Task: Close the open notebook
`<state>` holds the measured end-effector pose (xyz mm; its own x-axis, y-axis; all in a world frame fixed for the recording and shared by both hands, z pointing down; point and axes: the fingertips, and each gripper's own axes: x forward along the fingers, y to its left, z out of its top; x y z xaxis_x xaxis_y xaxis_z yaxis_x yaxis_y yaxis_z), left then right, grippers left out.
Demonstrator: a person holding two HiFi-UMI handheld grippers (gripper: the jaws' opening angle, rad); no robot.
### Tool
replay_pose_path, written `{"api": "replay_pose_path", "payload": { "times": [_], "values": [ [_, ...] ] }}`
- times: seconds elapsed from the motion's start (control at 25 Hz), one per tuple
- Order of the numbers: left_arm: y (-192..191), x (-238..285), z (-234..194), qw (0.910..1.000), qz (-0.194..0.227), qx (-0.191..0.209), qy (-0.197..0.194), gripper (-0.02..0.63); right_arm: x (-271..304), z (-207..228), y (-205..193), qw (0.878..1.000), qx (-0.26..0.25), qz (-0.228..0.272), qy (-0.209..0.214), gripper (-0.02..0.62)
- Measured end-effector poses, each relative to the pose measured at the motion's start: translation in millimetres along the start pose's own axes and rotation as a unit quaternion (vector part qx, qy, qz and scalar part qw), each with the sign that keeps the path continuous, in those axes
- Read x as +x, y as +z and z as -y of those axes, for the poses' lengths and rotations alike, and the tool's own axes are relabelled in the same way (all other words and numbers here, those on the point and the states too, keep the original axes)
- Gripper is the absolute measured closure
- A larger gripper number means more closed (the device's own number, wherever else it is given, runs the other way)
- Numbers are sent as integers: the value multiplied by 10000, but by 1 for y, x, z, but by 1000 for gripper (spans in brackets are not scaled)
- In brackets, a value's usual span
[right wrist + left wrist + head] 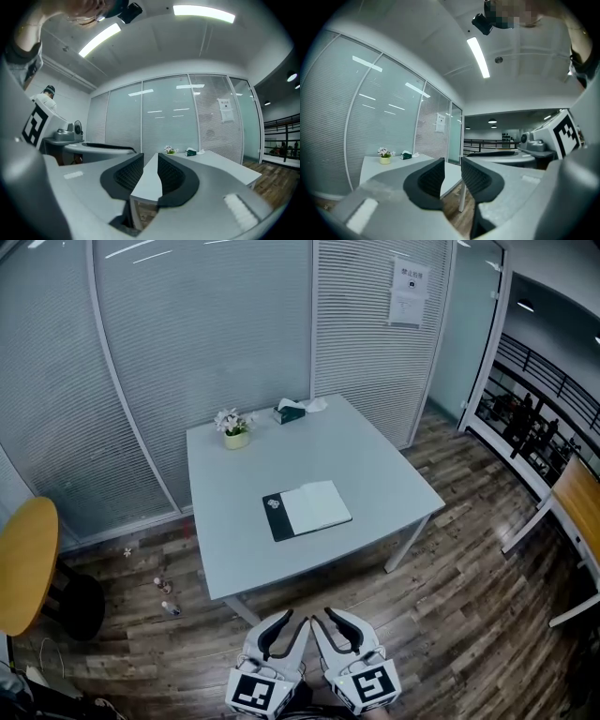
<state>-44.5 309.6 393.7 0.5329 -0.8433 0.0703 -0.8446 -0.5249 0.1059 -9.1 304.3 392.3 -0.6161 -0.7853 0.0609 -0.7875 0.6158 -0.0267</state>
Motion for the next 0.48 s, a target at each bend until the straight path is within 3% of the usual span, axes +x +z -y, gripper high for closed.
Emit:
{"api": "replay_pose_path", "payload": {
  "times": [0.48],
  "values": [
    [-2,5,-48,9999,-55,-14,-145,506,42,-4,0,9998,132,54,-149,500]
  ]
}}
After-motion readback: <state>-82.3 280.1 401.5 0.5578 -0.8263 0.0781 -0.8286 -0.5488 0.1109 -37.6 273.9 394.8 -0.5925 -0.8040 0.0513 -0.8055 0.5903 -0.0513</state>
